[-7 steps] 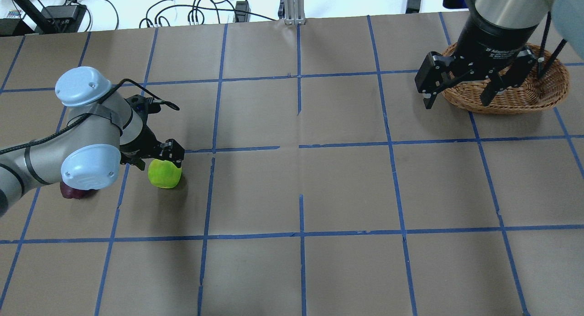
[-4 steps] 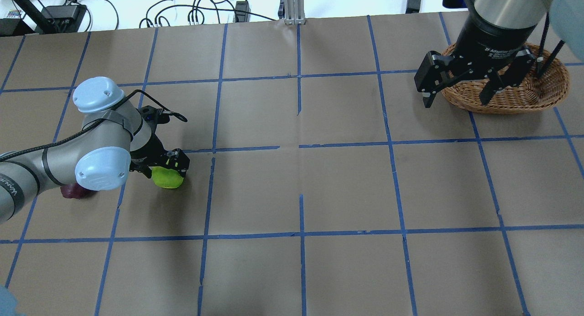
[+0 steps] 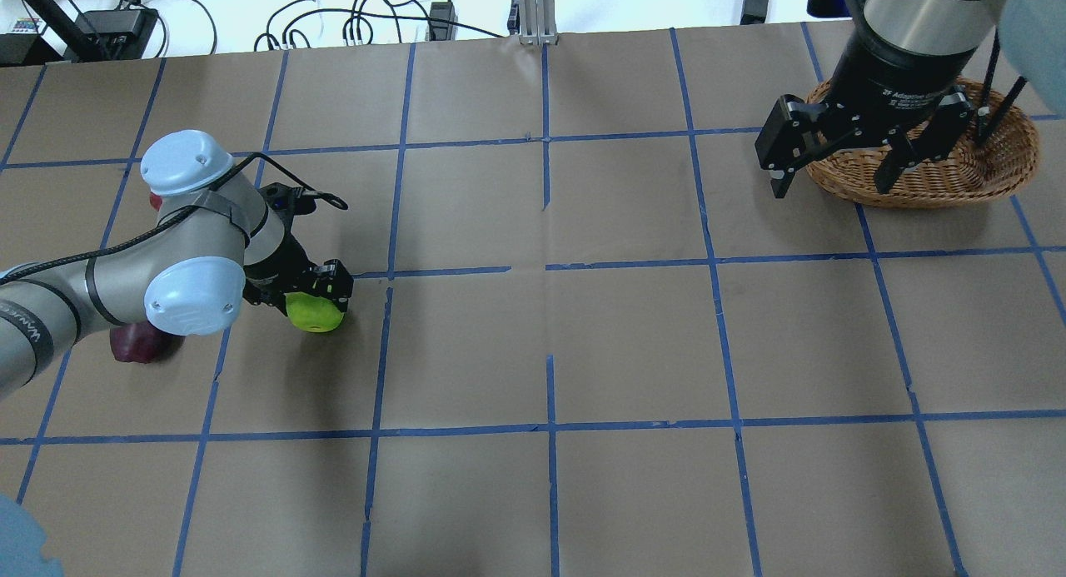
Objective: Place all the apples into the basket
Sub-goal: 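Carry the green apple to mid-table and release it while the right approaches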
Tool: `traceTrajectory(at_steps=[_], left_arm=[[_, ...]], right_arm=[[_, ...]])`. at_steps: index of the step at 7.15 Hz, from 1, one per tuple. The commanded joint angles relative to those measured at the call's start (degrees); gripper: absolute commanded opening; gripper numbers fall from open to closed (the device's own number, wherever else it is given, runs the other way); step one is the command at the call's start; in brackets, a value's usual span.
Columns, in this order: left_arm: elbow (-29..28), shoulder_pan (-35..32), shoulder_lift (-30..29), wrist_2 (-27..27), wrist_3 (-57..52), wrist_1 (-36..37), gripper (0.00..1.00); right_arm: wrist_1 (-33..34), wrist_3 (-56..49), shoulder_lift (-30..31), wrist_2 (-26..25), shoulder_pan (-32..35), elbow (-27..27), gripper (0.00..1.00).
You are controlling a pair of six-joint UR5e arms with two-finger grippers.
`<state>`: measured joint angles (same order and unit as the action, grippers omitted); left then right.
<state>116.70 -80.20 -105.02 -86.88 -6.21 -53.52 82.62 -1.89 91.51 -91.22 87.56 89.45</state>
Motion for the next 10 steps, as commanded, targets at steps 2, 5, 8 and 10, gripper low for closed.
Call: traceTrajectory(at_steps=[2, 5, 8, 10], left_arm=[[-9.5, -18.3, -3.3, 5.4, 32.6, 0.4, 0.25], [-11.8, -28.2, -11.7, 10.2, 44.1, 10.7, 0.29], [-13.5, -29.8, -13.9, 9.6, 43.4, 15.7, 1.0], [-19.0, -25.1, -10.8, 9.6, 42.1, 2.8, 1.0]], right_arm=[[0.1, 0.1, 0.0, 0.1, 0.0, 0.7, 1.0], [0.9, -0.3, -2.7, 0.1, 0.0, 1.2, 1.0], [6.1, -0.4, -8.3, 0.5, 0.0, 1.1, 1.0], [10.4, -0.4, -10.2, 0.9, 0.8, 2.4, 1.0]])
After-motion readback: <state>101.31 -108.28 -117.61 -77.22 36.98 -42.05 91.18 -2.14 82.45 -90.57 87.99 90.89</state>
